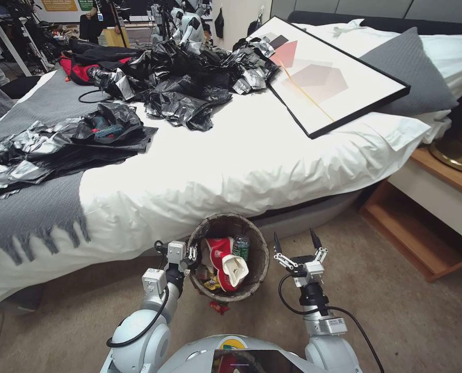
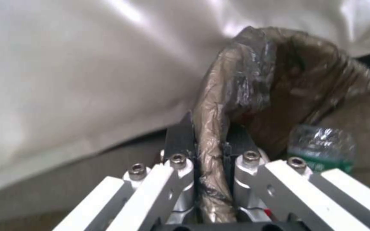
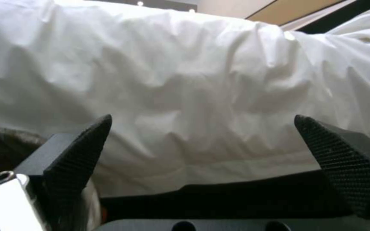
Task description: Pick up the trash bin, then pick up the garbage from the floor and place it into the trash bin.
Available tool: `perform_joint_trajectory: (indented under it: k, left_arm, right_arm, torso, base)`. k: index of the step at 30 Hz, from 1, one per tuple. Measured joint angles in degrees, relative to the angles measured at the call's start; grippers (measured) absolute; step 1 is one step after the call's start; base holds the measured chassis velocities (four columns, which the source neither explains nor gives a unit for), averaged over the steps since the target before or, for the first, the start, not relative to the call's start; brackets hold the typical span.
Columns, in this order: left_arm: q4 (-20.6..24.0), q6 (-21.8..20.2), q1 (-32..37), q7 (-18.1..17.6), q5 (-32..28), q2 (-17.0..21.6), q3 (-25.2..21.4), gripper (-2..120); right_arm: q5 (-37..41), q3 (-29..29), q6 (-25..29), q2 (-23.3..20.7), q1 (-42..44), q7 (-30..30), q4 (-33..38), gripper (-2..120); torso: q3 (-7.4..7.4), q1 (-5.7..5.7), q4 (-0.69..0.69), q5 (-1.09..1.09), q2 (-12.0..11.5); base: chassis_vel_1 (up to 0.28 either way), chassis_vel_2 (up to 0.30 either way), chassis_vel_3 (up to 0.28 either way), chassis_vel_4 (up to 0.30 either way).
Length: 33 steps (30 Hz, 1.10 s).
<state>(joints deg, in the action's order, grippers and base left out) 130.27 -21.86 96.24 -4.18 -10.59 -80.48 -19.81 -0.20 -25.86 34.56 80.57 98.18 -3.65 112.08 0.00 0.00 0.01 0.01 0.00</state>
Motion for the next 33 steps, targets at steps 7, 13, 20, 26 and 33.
perform_joint_trajectory:
  k: [7, 13, 20, 26, 33]
  left_arm:
    - [0.25, 0.00, 0.08, 0.00, 0.02, 0.04, 0.04, 6]
    - [0.34, 0.02, 0.13, 0.01, 0.03, 0.02, 0.03, 6]
    - [0.39, 0.18, 0.07, 0.10, -0.18, 0.03, -0.09, 6]
    - [0.39, 0.24, -0.06, 0.21, -0.59, 0.01, -0.14, 6]
    - [0.39, 0.22, -0.24, 0.21, -1.41, 0.03, -0.22, 6]
  right_arm:
    - [0.40, -0.09, -0.14, -0.10, -0.09, 0.15, 0.33, 100]
    - [0.37, -0.27, -0.03, -0.05, -0.51, 0.04, 0.19, 100]
    - [0.43, -0.39, 0.05, -0.05, -1.05, -0.03, 0.21, 100]
    - [0.41, -0.48, 0.04, -0.07, -1.34, 0.03, 0.48, 100]
    - [0.37, -0.55, -0.02, -0.07, -1.55, 0.30, 0.68, 100]
  torso:
    - [0.00, 0.00, -0.01, -0.01, 0.00]
    - [-0.01, 0.00, -0.02, 0.03, 0.00]
    - [-0.02, -0.01, -0.01, -0.01, 0.01]
    - [0.01, 0.00, 0.00, 0.00, 0.00]
    - [0.00, 0.00, -0.02, -0.01, 0.00]
  base:
    - [0.251, -0.242, -0.256, 0.243]
    - [0.260, -0.265, -0.261, 0.253]
    - [0.030, -0.037, -0.041, 0.056]
    - [-0.027, 0.033, 0.041, -0.024]
    - [0.000, 0.000, 0.000, 0.000]
